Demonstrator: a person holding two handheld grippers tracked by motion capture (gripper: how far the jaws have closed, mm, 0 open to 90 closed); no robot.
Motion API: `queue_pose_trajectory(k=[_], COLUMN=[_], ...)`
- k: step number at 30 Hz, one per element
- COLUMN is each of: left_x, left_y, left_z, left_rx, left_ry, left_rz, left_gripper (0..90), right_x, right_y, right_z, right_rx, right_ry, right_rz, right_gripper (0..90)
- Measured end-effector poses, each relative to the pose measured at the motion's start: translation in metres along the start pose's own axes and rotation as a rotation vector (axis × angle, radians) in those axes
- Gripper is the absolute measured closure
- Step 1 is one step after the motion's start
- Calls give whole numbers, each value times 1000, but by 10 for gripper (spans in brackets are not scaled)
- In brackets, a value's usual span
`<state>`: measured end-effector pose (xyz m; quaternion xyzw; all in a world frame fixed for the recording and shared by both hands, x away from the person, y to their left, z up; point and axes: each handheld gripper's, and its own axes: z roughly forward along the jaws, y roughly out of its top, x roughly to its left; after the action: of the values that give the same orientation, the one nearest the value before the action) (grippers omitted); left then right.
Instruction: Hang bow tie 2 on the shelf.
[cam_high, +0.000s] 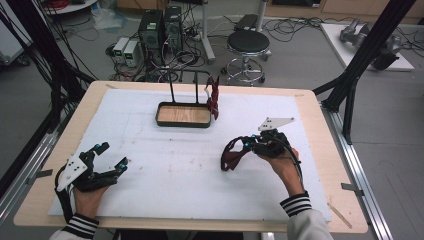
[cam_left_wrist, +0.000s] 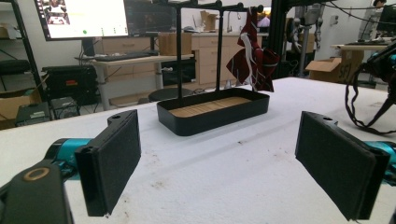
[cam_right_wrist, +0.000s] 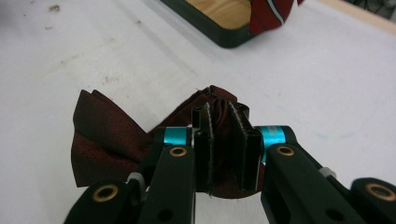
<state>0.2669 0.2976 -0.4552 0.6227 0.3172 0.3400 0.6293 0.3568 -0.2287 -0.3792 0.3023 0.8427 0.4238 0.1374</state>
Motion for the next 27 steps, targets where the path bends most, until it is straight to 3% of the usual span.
queue_pose_trajectory(k=[15, 27], left_x=[0, 0], left_y=[0, 0], left_z=[0, 0], left_rx=[0, -1], left_ry=[-1, -2], left_rz=[-2, -2], left_gripper=[147, 147], right_x=[12, 20], right_y=[28, 46], right_z=[4, 14], right_rx=[-128, -199], right_ry=[-23, -32], right_rz=[-60, -63], right_gripper=[809, 809])
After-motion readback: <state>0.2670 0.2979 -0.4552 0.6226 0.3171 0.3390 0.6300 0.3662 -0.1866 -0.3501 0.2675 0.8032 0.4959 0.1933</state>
